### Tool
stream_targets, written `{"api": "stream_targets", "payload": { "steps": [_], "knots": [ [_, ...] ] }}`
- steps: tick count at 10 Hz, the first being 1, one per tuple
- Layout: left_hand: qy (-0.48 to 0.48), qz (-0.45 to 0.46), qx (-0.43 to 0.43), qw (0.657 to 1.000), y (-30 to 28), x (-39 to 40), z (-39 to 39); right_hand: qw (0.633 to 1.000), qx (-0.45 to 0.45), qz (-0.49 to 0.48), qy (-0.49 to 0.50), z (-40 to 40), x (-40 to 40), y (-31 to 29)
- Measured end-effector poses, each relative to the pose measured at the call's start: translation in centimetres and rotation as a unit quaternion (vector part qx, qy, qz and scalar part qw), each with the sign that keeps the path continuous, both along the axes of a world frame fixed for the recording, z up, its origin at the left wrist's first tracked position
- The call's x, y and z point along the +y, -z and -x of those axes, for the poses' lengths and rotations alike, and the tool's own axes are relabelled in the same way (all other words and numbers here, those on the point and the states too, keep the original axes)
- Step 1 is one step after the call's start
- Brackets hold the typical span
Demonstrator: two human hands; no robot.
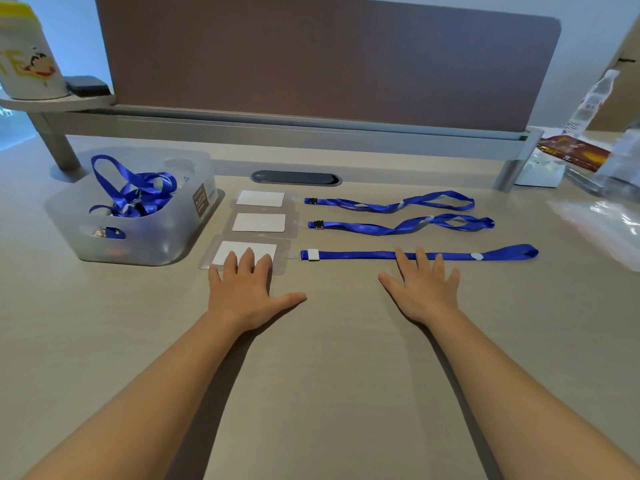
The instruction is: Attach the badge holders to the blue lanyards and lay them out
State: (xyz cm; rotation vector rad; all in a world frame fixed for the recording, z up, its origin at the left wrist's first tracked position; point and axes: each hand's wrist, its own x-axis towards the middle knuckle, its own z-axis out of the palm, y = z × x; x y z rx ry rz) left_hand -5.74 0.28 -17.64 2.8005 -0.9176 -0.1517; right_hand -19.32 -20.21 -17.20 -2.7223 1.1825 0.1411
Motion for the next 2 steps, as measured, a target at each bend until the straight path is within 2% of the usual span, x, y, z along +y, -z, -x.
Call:
{"api": "stream_targets", "payload": {
  "steps": [1,2],
  "knots": [
    [0.009,0.029,-0.016,0.999,-1.1,0.2,0.4,0.998,-0.058,0.023,-0.015,0.3,1.1,-0.8],
    [0.06,0.117,-0.002,0.991,-2.8,1.4,2.7,0.98,-0.174,-0.055,-0.074,2.4,4.3,-1.8]
  ]
}}
